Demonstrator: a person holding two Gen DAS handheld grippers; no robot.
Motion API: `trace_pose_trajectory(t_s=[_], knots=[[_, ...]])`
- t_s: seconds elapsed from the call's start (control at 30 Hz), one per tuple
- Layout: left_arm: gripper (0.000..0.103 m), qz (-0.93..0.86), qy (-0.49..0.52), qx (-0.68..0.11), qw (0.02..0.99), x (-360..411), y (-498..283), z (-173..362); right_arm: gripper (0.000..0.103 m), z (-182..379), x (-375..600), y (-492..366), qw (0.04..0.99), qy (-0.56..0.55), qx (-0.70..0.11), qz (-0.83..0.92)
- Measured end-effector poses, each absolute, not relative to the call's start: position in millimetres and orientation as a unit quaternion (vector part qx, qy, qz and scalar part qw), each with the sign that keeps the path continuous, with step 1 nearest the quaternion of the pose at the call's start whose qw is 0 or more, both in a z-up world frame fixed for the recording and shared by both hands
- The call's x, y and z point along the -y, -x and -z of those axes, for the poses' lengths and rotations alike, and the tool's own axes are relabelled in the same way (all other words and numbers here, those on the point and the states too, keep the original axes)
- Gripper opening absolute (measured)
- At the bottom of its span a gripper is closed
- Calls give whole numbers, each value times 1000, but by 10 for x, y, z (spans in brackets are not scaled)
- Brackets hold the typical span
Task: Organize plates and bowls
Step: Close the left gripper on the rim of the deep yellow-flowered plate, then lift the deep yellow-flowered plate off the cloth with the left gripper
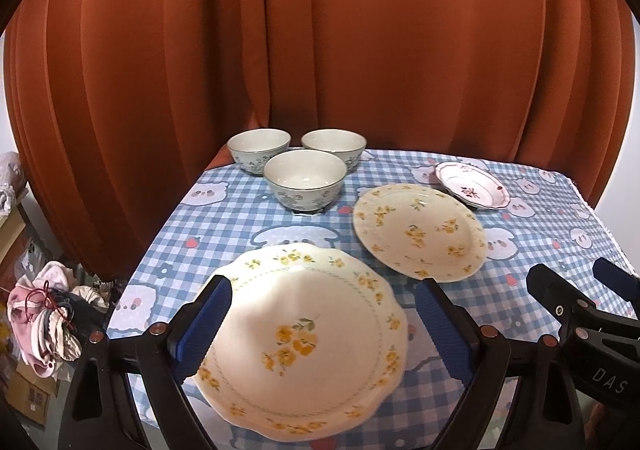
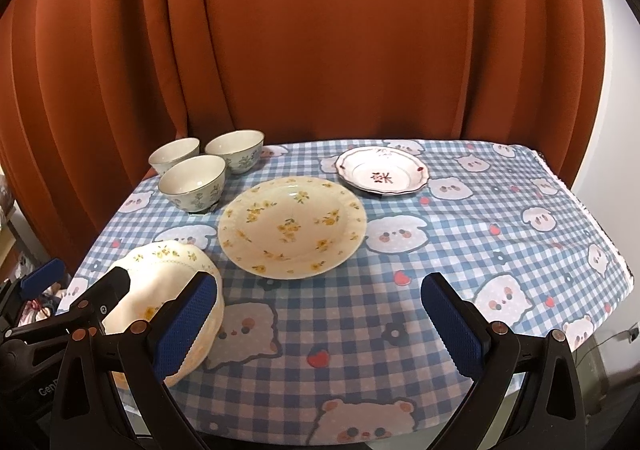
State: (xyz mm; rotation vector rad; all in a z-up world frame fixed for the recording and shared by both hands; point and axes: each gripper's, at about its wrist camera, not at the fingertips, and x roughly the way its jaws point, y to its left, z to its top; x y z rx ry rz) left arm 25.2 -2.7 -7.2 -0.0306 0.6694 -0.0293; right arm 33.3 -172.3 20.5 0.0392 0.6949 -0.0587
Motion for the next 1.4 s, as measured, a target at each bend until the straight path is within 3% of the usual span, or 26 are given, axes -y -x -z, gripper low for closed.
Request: trace_pose_trajectory(t_s=[0.23, 0.7, 1.03, 1.3, 1.4], knots=[[91, 13, 6, -358, 934, -271, -503, 131, 102, -119, 1475, -575, 928, -30, -370, 22], [82, 33, 5, -459, 888, -773, -978, 641, 84, 373, 776, -1080, 886, -24, -463, 30], [77, 52, 8, -523, 851, -877, -1209, 1025, 83, 816, 604, -1274, 847, -33, -528, 49], [74, 65, 4, -541, 839, -897, -1313, 1136, 67, 986, 508, -1422, 827, -31, -559, 43], [75, 66, 4, -543, 837, -895, -1344, 1142, 67, 1008, 508, -1456, 823, -30, -565, 46]])
